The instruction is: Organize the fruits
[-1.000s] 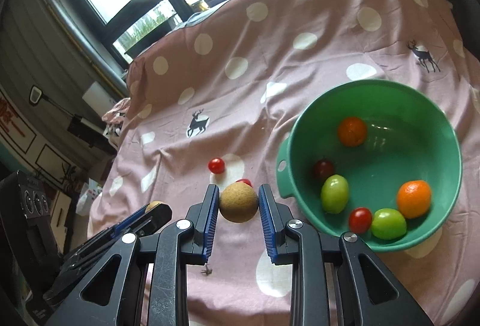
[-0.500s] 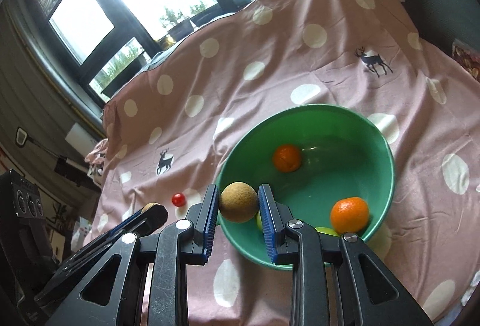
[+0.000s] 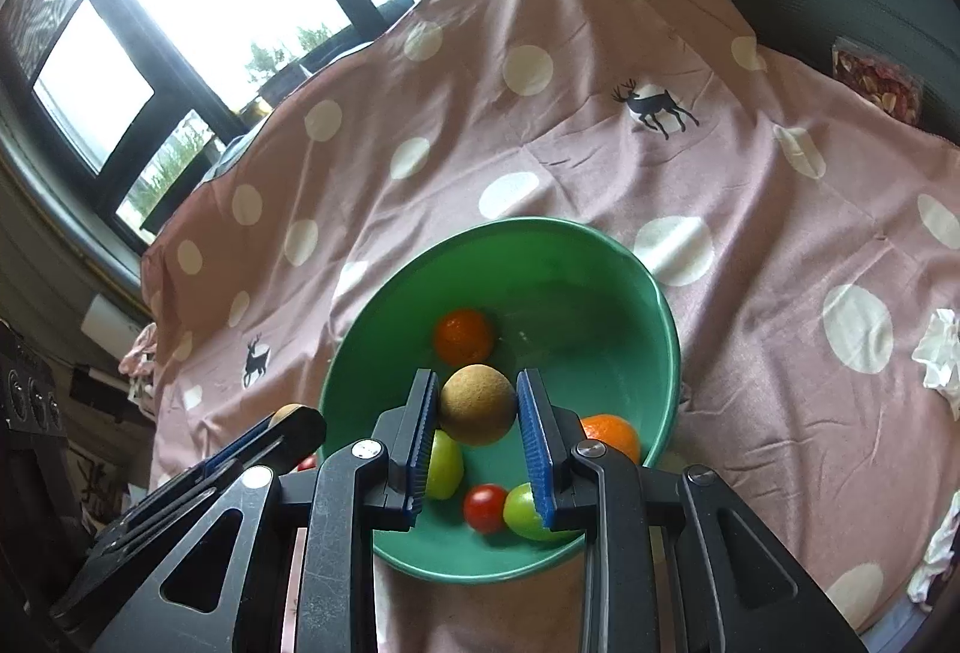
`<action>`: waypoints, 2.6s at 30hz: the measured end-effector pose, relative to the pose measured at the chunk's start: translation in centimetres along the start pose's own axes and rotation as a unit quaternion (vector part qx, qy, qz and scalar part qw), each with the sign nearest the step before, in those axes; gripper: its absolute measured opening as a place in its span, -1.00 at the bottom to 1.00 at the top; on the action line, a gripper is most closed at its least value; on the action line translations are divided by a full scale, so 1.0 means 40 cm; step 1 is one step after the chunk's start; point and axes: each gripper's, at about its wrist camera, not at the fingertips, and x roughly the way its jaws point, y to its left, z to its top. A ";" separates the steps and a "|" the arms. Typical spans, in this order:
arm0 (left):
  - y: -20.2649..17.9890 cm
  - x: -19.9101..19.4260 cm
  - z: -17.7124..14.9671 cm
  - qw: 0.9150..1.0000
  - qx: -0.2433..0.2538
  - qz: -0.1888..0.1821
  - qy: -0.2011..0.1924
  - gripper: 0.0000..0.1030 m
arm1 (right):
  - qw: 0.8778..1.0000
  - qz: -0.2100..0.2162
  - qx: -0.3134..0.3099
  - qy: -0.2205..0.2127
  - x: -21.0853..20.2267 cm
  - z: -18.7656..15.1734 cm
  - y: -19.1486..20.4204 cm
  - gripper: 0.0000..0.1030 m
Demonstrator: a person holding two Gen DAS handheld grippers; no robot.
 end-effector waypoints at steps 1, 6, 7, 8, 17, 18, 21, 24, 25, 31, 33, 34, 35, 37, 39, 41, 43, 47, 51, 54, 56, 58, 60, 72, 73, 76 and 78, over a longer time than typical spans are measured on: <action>-0.003 0.009 0.001 1.000 0.001 -0.001 0.004 -0.47 | 1.000 -0.002 0.002 0.002 0.004 0.001 -0.004 -0.44; -0.015 0.052 -0.001 1.000 0.008 0.000 0.026 -0.47 | 1.000 -0.006 0.013 0.016 0.027 0.003 -0.023 -0.44; -0.017 0.058 -0.002 1.000 0.009 -0.001 0.028 -0.47 | 1.000 -0.006 0.015 0.017 0.030 0.004 -0.026 -0.44; -0.017 0.065 -0.002 0.999 0.011 -0.001 0.032 -0.47 | 1.000 -0.006 0.017 0.018 0.032 0.004 -0.028 -0.44; -0.016 0.111 -0.005 0.998 0.011 0.001 0.054 -0.47 | 0.999 -0.024 0.021 0.031 0.056 0.005 -0.038 -0.44; -0.018 0.115 -0.007 0.998 0.013 0.002 0.057 -0.47 | 0.999 -0.025 0.022 0.032 0.058 0.005 -0.040 -0.44; -0.022 0.126 -0.010 0.998 0.015 0.004 0.062 -0.47 | 0.999 -0.030 0.021 0.035 0.061 0.003 -0.040 -0.44; -0.022 0.135 -0.013 0.998 0.016 0.005 0.066 -0.47 | 0.998 -0.033 0.021 0.039 0.065 0.002 -0.039 -0.44; -0.023 0.137 -0.014 0.998 0.017 0.006 0.068 -0.47 | 0.998 -0.033 0.020 0.040 0.067 0.002 -0.039 -0.44; -0.025 0.146 -0.015 0.997 0.017 0.009 0.071 -0.47 | 0.998 -0.036 0.019 0.043 0.071 -0.001 -0.039 -0.44; -0.025 0.148 -0.017 0.997 0.016 0.009 0.072 -0.47 | 0.998 -0.036 0.019 0.044 0.071 -0.001 -0.041 -0.44; -0.025 0.148 -0.017 0.997 0.017 0.010 0.073 -0.47 | 0.998 -0.037 0.019 0.045 0.072 -0.002 -0.042 -0.44; -0.025 0.150 -0.017 0.997 0.018 0.010 0.075 -0.47 | 0.998 -0.038 0.019 0.046 0.072 -0.001 -0.042 -0.44; -0.026 0.153 -0.019 0.997 0.018 0.011 0.076 -0.47 | 0.998 -0.040 0.019 0.046 0.073 -0.002 -0.042 -0.44; -0.026 0.154 -0.021 0.997 0.017 0.013 0.074 -0.47 | 0.998 -0.041 0.019 0.047 0.073 -0.001 -0.042 -0.44; -0.028 0.154 -0.022 0.997 0.018 0.014 0.074 -0.47 | 0.998 -0.042 0.021 0.048 0.074 -0.001 -0.043 -0.44; -0.028 0.154 -0.024 0.997 0.020 0.013 0.075 -0.47 | 0.998 -0.043 0.017 0.049 0.074 -0.002 -0.041 -0.44; -0.019 0.146 -0.020 0.997 0.011 0.010 0.074 -0.46 | 0.998 -0.043 0.014 0.048 0.074 -0.002 -0.038 -0.44; -0.009 0.125 -0.017 0.998 0.007 0.010 0.065 -0.16 | 0.998 -0.042 0.014 0.041 0.068 0.000 -0.035 -0.44; 0.007 0.103 -0.014 0.998 0.000 0.004 0.058 -0.10 | 0.998 -0.039 0.016 0.038 0.063 0.001 -0.035 -0.33; 0.024 0.083 -0.012 0.999 -0.009 0.001 0.053 -0.03 | 0.999 -0.040 0.015 0.032 0.059 0.001 -0.029 -0.18; 0.047 0.056 -0.009 0.999 -0.019 -0.013 0.042 -0.03 | 0.999 -0.034 0.012 0.028 0.052 0.001 -0.021 -0.17; 0.073 0.025 -0.007 0.999 -0.032 -0.009 0.036 0.12 | 0.999 -0.026 0.002 0.023 0.044 -0.001 -0.004 -0.17; 0.386 -0.061 0.010 0.988 -0.133 0.079 0.017 0.17 | 0.992 0.066 -0.097 0.053 0.065 -0.056 0.201 -0.16; 0.409 -0.054 0.010 0.987 -0.137 0.082 0.023 0.16 | 0.990 0.068 -0.109 0.062 0.077 -0.067 0.224 -0.16; 0.473 -0.034 0.008 0.984 -0.157 0.083 0.032 0.07 | 0.982 0.076 -0.146 0.087 0.117 -0.100 0.289 -0.16; 0.499 -0.017 0.008 0.983 -0.165 0.074 0.039 -0.01 | 0.977 0.078 -0.167 0.102 0.152 -0.122 0.330 -0.16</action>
